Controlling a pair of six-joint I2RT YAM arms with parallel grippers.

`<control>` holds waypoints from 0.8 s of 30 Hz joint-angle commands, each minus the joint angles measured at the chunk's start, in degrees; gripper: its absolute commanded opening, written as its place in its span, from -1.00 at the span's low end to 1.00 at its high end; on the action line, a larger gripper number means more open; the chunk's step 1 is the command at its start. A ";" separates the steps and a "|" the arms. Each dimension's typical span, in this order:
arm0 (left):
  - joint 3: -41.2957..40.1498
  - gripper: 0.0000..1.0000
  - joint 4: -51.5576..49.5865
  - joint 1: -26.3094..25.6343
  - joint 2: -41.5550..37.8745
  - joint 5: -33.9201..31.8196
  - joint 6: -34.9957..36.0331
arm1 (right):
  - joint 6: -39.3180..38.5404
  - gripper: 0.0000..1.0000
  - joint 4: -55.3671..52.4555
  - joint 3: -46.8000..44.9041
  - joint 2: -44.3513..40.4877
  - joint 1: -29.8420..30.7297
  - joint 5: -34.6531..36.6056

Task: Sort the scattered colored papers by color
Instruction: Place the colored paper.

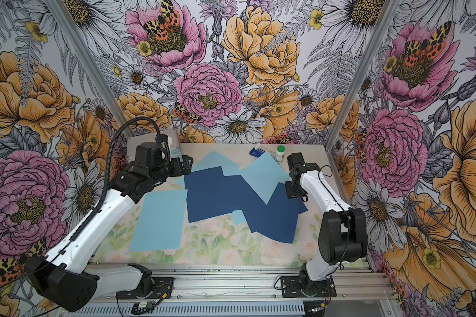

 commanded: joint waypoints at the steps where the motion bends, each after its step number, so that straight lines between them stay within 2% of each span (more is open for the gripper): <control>1: -0.26 0.97 1.38 0.71 0.77 2.74 -0.72 | -6.31 -1.00 11.78 -1.71 0.51 -0.36 3.04; 6: -0.39 0.97 1.37 0.71 1.28 3.92 -0.86 | -11.36 -1.00 14.40 -2.68 1.33 -3.32 -6.12; 12: -0.97 0.97 1.40 0.79 1.62 4.12 -0.98 | -12.48 -1.00 14.54 -8.30 -2.50 -7.32 -13.93; 14: -0.51 0.96 1.40 0.83 2.34 4.76 -0.95 | -14.34 -1.00 14.47 -9.19 -3.10 -7.86 -14.30; 17: 0.54 0.97 1.31 0.83 3.18 6.46 -1.07 | -17.72 -1.00 15.94 -10.75 -3.46 -8.92 -11.04; 24: 0.61 0.96 1.26 0.80 3.77 7.94 -0.99 | -22.32 -1.00 17.95 -8.75 1.04 -12.08 -14.39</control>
